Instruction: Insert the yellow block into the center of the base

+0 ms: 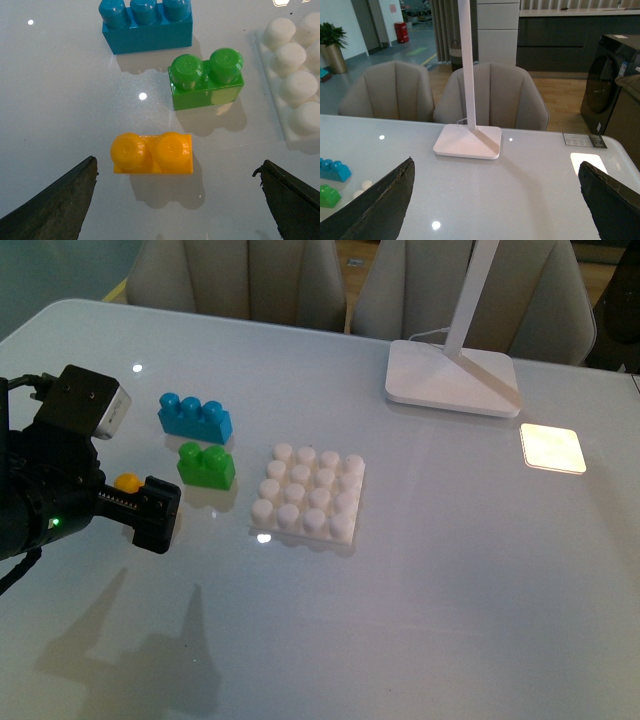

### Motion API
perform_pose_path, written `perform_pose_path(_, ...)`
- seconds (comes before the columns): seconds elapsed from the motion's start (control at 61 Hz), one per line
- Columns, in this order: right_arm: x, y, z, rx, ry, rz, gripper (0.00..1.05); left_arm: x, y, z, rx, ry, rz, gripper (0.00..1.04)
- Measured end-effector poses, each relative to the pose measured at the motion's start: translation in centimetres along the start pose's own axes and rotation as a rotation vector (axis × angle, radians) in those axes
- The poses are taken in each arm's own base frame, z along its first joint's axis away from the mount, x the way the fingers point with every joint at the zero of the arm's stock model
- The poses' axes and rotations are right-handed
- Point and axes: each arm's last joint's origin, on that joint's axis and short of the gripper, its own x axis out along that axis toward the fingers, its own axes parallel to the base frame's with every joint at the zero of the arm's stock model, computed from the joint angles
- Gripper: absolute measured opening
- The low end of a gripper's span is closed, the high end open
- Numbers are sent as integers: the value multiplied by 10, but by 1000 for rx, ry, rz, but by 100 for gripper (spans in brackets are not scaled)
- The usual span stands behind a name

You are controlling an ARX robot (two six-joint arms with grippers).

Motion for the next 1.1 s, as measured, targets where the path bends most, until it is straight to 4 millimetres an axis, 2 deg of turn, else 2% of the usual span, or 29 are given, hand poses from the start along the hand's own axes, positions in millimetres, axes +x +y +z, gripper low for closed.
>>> perform_pose_path(0.295,0,0,0,0,0,0,96,14,12,-6,-4,29,6,97)
perform_pose_path(0.623,0,0,0,0,0,0,96,23,13,-14,-19,66,-14,97)
perform_pose_path(1.099,0,0,0,0,0,0,96,40,16,-10,-24,79,-15,97)
